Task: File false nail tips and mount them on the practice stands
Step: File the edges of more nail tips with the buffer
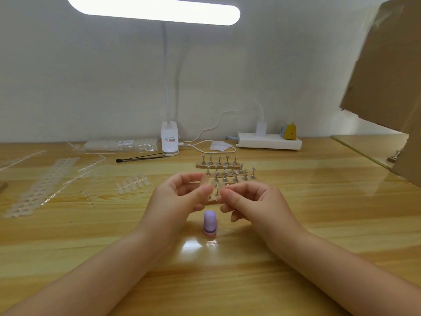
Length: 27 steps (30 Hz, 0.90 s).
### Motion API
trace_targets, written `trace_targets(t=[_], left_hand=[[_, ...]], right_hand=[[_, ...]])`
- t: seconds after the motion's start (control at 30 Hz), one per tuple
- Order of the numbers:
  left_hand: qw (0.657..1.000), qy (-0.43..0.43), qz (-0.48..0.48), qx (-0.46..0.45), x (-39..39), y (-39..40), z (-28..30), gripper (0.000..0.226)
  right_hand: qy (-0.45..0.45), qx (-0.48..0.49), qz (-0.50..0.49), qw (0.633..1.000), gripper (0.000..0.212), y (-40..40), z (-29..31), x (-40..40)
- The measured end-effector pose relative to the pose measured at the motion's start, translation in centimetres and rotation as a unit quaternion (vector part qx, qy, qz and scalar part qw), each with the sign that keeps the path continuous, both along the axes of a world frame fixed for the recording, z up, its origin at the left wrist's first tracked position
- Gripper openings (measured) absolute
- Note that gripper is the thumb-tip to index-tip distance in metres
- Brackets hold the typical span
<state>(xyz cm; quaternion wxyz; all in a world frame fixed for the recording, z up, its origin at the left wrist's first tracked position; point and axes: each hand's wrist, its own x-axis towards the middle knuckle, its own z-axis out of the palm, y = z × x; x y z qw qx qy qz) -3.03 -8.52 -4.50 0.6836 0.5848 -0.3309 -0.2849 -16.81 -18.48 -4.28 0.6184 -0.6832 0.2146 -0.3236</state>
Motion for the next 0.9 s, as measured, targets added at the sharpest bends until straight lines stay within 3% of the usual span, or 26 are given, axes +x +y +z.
trace_targets(t=[0.13,0.27,0.43,0.7,0.8,0.9], left_hand=[[0.999,0.027,0.026,0.006,0.0,0.1,-0.3,0.011],[0.995,-0.097,0.033,-0.002,-0.2,0.5,0.1,0.016],[0.966,-0.257,0.027,-0.001,-1.4,0.6,0.2,0.021],[0.911,-0.389,0.126,-0.053,-1.9,0.6,0.0,0.029],[0.866,-0.475,0.141,-0.072,-1.9,0.7,0.1,0.023],[0.785,-0.6,0.127,-0.085,-1.3,1.0,0.5,0.01]], right_hand=[[0.02,0.066,0.004,0.998,0.029,0.1,0.1,0.1],[0.055,0.018,-0.004,0.998,0.035,0.3,0.2,0.1],[0.06,-0.044,-0.015,0.997,0.01,0.1,0.3,0.0],[0.031,-0.022,0.01,0.999,0.017,0.5,0.5,0.0],[0.002,-0.023,0.014,1.0,0.017,0.8,0.6,0.0],[-0.008,-0.05,0.015,0.999,0.017,1.0,0.6,-0.1]])
